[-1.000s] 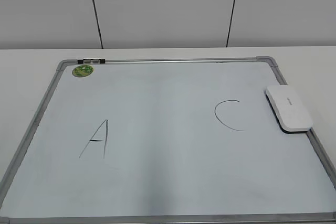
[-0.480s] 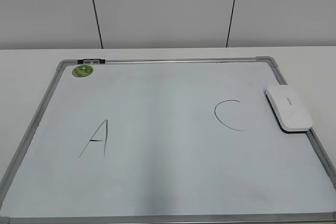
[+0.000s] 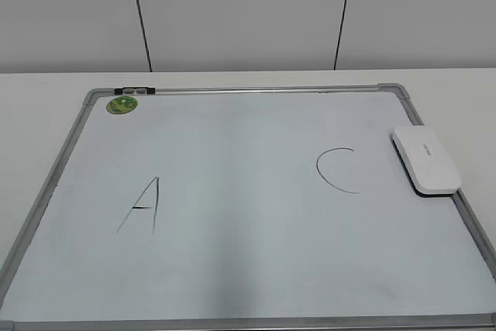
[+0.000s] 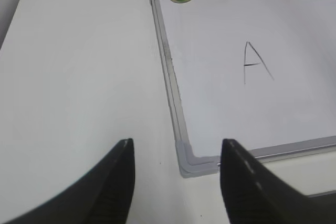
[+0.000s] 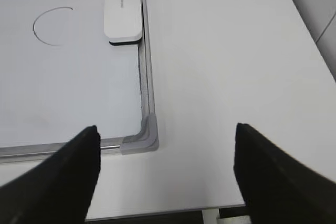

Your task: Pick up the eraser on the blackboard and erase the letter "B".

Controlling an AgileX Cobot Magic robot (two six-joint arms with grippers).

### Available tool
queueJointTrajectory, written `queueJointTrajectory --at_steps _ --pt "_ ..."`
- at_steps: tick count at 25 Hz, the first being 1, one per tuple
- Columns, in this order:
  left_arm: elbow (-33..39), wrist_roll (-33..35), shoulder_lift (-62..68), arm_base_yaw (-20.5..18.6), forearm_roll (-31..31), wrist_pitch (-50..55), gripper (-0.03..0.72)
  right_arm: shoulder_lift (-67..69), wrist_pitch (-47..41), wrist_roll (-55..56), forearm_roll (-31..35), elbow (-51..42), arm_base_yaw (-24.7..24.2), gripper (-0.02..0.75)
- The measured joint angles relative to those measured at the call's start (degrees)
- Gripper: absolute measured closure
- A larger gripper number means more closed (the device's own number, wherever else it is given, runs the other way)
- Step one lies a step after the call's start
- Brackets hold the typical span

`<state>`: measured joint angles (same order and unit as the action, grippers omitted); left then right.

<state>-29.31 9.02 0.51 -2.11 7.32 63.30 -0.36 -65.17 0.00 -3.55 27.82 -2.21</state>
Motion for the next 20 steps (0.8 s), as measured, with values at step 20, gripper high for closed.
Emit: queueJointTrajectory --at_steps 20 --pt "0.0 0.0 0.0 3.07 0.0 0.0 0.301 -0.62 0.0 0.0 0.09 0.0 1.28 0.148"
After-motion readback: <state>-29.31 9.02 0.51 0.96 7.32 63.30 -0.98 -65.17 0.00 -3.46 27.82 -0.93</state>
